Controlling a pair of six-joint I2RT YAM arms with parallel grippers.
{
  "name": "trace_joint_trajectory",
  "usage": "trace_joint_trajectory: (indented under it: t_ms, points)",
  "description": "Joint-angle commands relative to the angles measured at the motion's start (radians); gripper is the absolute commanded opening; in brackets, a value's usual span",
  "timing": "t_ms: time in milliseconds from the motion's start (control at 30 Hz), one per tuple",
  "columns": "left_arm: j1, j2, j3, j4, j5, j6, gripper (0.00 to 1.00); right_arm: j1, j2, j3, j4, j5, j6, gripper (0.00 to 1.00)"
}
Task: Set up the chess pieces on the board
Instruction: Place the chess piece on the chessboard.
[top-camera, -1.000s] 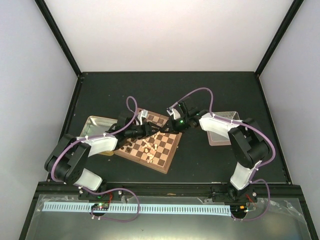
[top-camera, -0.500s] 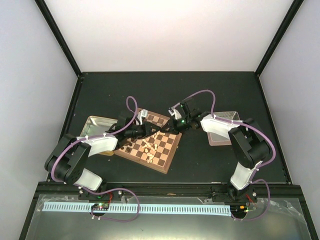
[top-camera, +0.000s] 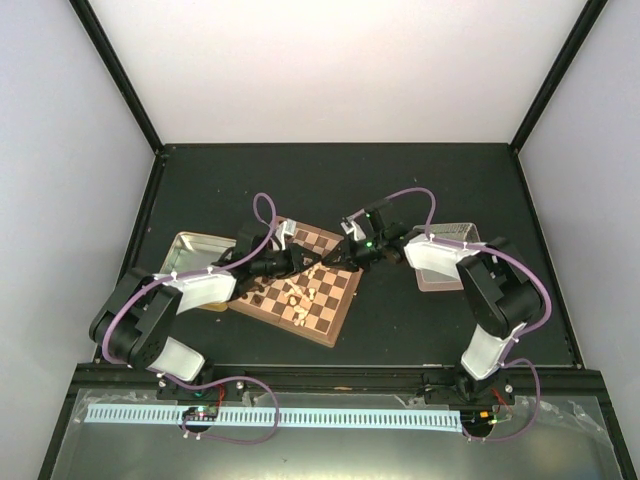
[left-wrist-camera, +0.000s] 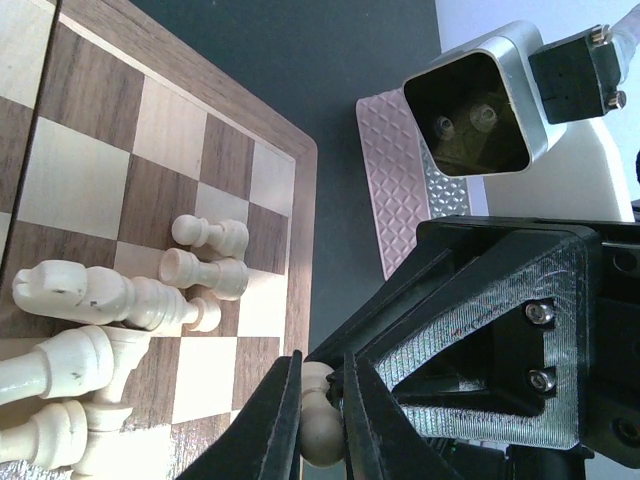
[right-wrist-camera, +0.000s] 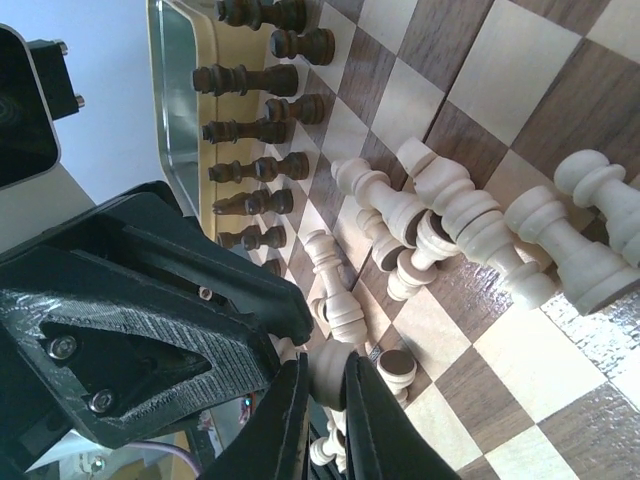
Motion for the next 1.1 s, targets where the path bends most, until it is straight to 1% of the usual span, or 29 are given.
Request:
trace_joint_trajectory:
  t_ms: [0, 33, 100, 200, 267, 367, 500, 567, 633, 700, 900, 1067]
  points:
    - [-0.027, -0.029, 0.037, 0.006, 0.024, 0.018, 0.02, -0.014, -0.041, -0.005, 0.063, 0.023, 0.034, 0.09]
    - [-0.028, -0.028, 0.043, -0.003, 0.022, 0.024, 0.01, -0.015, -0.043, -0.003, 0.055, 0.031, 0.027, 0.12]
    - [-0.031, -0.028, 0.059, -0.040, 0.003, 0.042, 0.01, -0.019, -0.051, 0.004, 0.015, 0.063, 0.006, 0.22]
    - [-0.038, -0.026, 0.108, -0.151, -0.046, 0.097, 0.02, -0.038, -0.083, -0.006, -0.054, 0.145, -0.035, 0.35]
    - [-0.051, -0.013, 0.161, -0.251, -0.091, 0.155, 0.02, -0.064, -0.120, -0.033, -0.089, 0.212, -0.054, 0.38]
    - [-0.080, 0.032, 0.278, -0.413, -0.179, 0.264, 0.01, -0.093, -0.185, -0.066, -0.167, 0.348, -0.103, 0.39]
    - [-0.133, 0.140, 0.455, -0.614, -0.319, 0.394, 0.02, -0.100, -0.260, -0.090, -0.264, 0.551, -0.159, 0.40]
    - [-0.155, 0.196, 0.533, -0.691, -0.393, 0.438, 0.01, -0.100, -0.290, -0.101, -0.308, 0.652, -0.166, 0.41]
    - [-0.171, 0.236, 0.583, -0.724, -0.432, 0.468, 0.02, -0.101, -0.318, -0.123, -0.319, 0.715, -0.166, 0.42]
    - [-0.175, 0.275, 0.631, -0.748, -0.438, 0.491, 0.02, -0.100, -0.346, -0.139, -0.310, 0.728, -0.173, 0.42]
    - [-0.181, 0.405, 0.814, -0.894, -0.444, 0.568, 0.02, -0.101, -0.380, -0.146, -0.299, 0.724, -0.195, 0.42]
    - [-0.182, 0.465, 0.888, -0.947, -0.453, 0.593, 0.02, -0.101, -0.384, -0.161, -0.291, 0.702, -0.200, 0.42]
